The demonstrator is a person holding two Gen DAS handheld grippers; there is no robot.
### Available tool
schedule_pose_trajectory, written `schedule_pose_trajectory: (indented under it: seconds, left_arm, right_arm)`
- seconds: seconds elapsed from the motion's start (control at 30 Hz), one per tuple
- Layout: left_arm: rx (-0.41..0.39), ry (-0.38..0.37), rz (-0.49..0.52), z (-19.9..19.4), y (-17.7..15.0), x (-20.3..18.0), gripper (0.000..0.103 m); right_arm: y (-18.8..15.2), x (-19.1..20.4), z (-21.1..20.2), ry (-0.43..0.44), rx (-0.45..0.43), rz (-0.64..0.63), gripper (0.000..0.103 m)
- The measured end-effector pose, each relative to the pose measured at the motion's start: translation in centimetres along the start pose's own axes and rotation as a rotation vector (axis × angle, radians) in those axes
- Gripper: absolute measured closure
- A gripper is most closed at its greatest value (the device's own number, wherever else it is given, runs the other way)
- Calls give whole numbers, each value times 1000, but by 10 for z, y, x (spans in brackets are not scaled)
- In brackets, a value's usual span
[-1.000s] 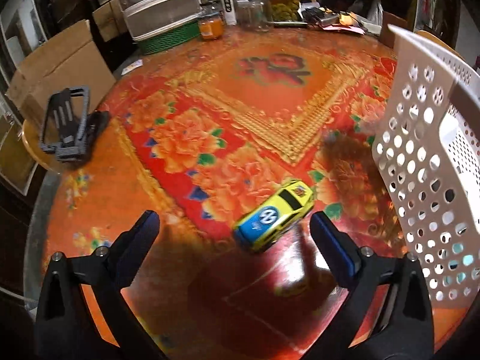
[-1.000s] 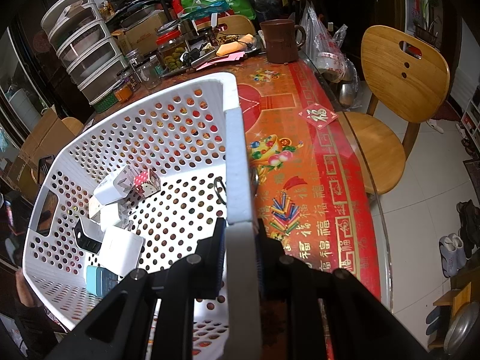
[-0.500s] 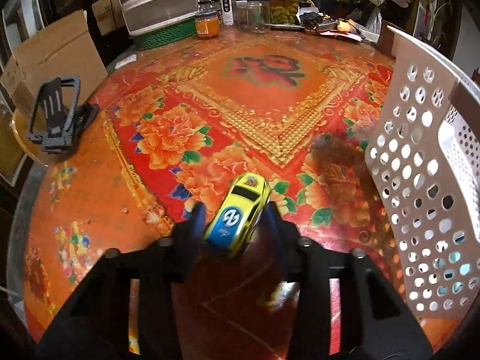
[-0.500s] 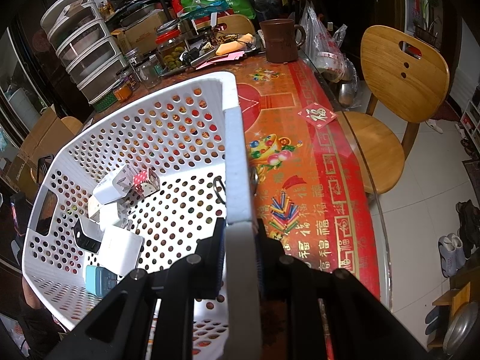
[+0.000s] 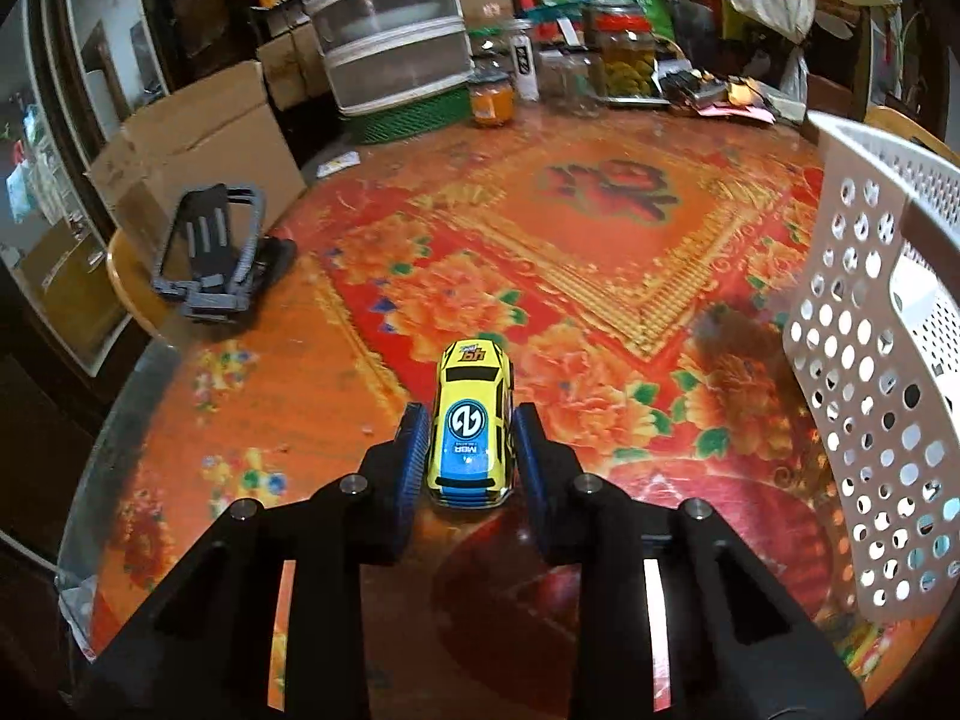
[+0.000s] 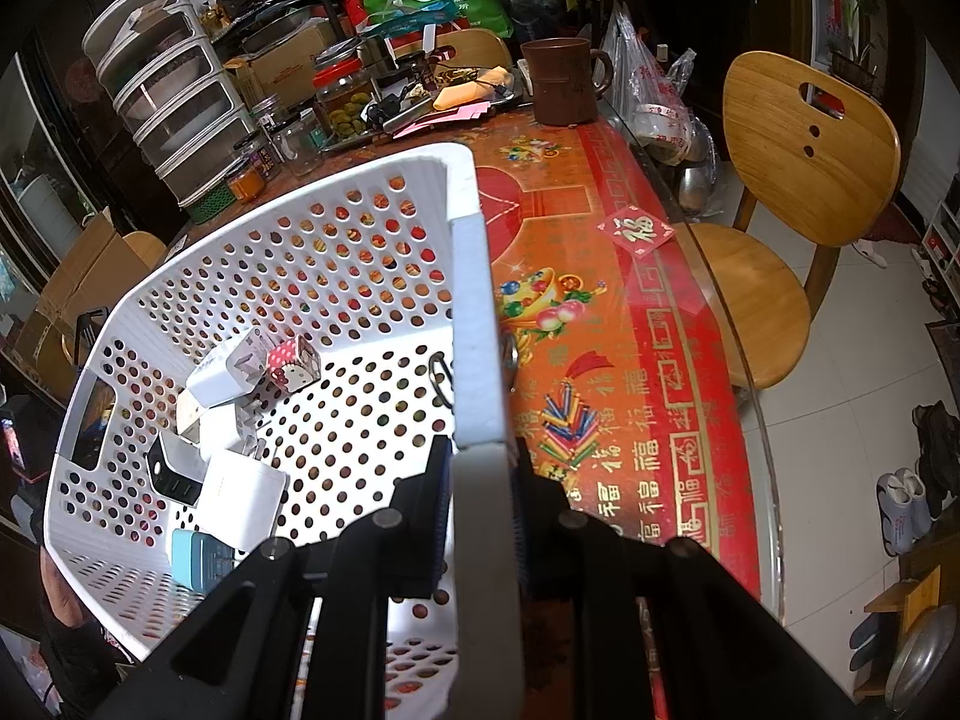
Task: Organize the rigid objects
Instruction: 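Carry the toy car into the basket and open the left gripper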
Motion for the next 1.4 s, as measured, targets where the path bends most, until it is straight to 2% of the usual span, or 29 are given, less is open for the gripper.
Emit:
schedule_pose_trajectory:
  seconds: [0.3,0.43,0.67,0.77,0.97,1.17,1.4]
  left_arm:
    - [-23,64,-58,-19,7,26,76]
    - [-34,68,-86,-30,13,33,76]
    - [-77,106,-72,-59,34,24,76]
    - [-80,93,-65,-68,47,17,76]
    - [-111,51,-8,-95,75,-25,76]
    - [-132,0,89,-113,97,-92,76]
    - [-81,-90,205,-116,101,-177,76]
  right_arm:
    - [0,0,0,-1,-1,0,87]
    - [0,0,0,1,-1,0,87]
    - [0,0,0,1,0,-1,87]
    - [0,1,0,1,0,-2,87]
    - [1,1,0,5,-1,-3,85]
    - [1,2,0,5,-1,-4,85]
    - [1,2,0,5,-1,-4,85]
Point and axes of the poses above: each gripper's, at about its wrist camera, not at the fingertips, and z roughly the way its jaws point, x to its left, y to its top, the point moved 4 cm from there along z, roughly the way its jaws point, and after that the axes turned 6 degrees about -y, right-handed, at the moved point
